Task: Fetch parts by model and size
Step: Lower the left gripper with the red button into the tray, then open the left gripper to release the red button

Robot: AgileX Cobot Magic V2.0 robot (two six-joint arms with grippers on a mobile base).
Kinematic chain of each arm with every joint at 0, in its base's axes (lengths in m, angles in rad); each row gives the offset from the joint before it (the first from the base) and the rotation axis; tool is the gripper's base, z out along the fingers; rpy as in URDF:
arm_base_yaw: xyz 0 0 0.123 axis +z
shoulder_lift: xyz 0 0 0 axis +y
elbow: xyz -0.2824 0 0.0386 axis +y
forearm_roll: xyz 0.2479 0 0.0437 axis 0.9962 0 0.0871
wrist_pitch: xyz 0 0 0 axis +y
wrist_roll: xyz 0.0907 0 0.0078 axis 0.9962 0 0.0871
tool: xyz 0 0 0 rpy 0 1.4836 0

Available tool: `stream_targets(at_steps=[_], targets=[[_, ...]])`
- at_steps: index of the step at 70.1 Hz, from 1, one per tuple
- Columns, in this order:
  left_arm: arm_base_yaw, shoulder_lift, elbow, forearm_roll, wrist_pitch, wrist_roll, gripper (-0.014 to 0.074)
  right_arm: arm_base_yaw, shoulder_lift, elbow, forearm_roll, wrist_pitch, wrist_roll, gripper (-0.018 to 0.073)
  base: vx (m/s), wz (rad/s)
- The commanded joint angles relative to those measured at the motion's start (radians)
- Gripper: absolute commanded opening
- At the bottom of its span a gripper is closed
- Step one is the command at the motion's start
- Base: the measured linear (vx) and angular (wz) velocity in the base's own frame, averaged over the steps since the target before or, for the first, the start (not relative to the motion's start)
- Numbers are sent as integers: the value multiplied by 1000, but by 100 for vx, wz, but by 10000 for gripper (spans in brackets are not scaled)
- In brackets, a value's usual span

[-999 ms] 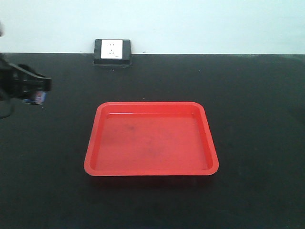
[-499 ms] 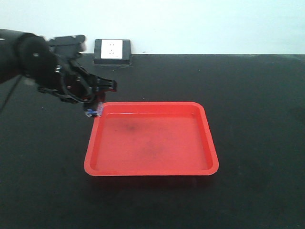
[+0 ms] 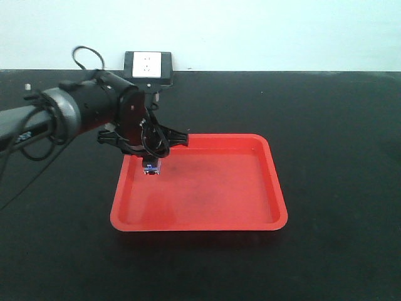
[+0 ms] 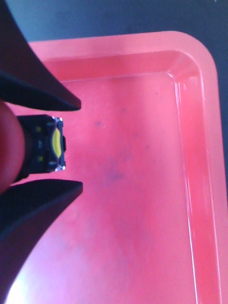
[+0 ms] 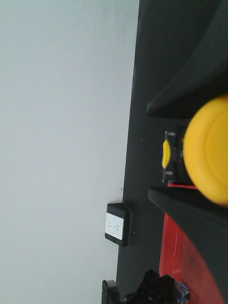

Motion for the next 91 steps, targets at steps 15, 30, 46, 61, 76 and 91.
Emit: stream_targets(at_steps=[15,30,46,61,76,91], targets=[[-6,32,-34,36,-63,-49,-3,-5,21,-27,-2,-79,-3,-8,0,0],[-6,57,-34,36,-86,-49,2,-5,21,-27,-2,-79,-3,-8,0,0],[-6,68,-34,36,-80,-48,31,-5,21,-27,-3,-79,-4,-8,0,0],[-6,67,-34,36,-72,-41,169,-5,21,-27,-3,-79,-4,-8,0,0],[-6,40,-34,36,-77,-2,436,-5,21,-27,-3,-79,-4,-8,0,0],[-6,-13,-34,68,-85,-2,633,-5,21,-27,-3,-79,-4,-8,0,0]])
